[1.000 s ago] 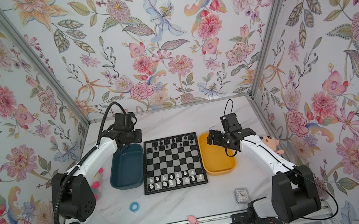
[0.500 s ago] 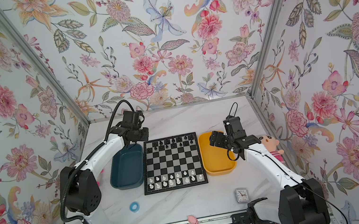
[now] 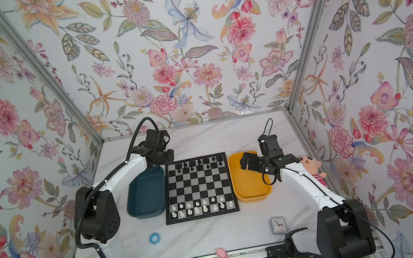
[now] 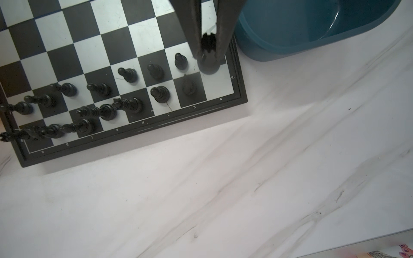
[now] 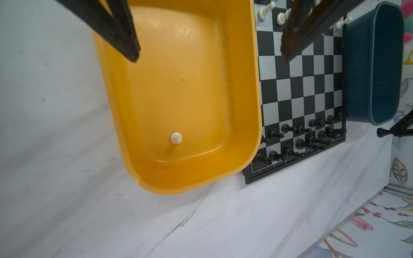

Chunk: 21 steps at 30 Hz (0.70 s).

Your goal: Set up the chess pieces on the board

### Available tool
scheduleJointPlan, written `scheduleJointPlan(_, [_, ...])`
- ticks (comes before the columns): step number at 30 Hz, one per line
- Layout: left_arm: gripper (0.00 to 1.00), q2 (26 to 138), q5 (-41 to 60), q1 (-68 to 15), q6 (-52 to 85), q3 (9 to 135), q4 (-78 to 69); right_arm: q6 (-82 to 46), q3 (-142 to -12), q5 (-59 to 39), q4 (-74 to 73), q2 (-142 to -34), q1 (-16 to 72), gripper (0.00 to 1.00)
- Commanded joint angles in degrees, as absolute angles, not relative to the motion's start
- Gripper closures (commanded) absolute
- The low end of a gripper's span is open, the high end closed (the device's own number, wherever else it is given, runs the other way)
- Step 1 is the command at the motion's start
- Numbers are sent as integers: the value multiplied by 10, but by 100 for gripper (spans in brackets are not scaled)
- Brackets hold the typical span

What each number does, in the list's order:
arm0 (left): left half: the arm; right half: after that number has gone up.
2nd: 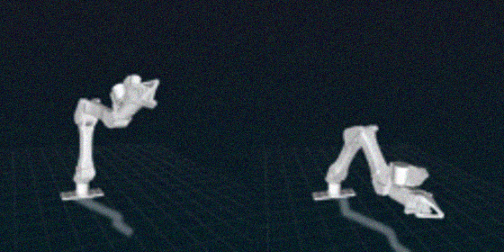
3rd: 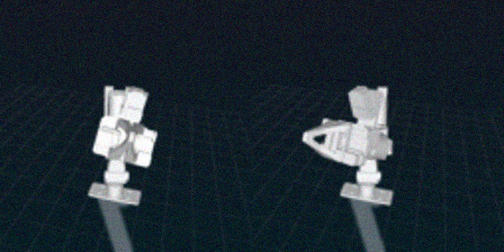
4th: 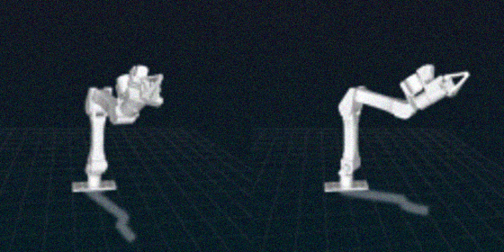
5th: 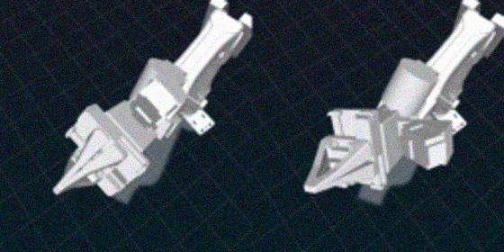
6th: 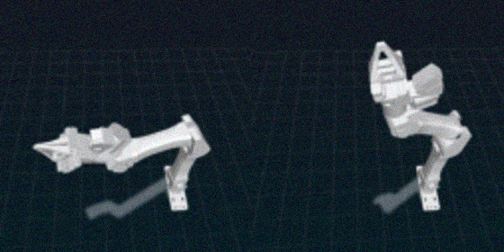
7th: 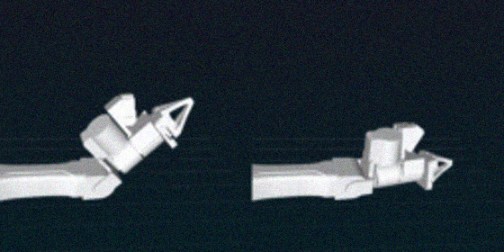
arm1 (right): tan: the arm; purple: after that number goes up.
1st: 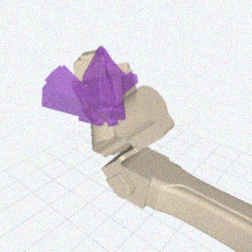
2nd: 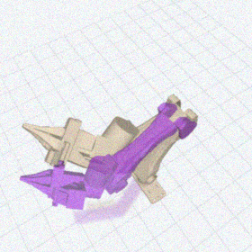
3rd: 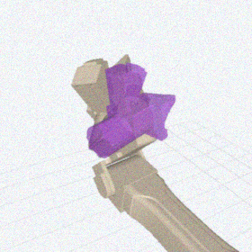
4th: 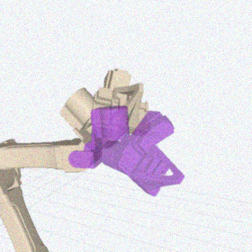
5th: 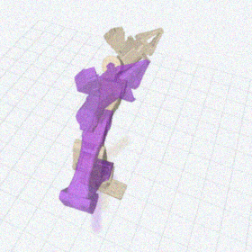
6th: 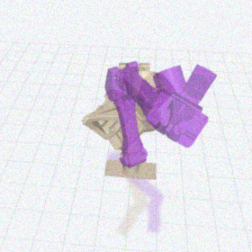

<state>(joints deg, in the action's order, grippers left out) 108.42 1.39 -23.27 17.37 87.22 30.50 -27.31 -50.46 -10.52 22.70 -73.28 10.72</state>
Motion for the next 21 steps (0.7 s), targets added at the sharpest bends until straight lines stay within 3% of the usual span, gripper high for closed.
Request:
scheduleJointPlan(1, [96, 1095, 25, -239, 171, 880, 317, -260, -513, -127, 228, -730, 105, 0])
scheduleJointPlan(21, [96, 1144, 20, -239, 175, 869, 309, -251, -504, -140, 216, -718, 102, 2])
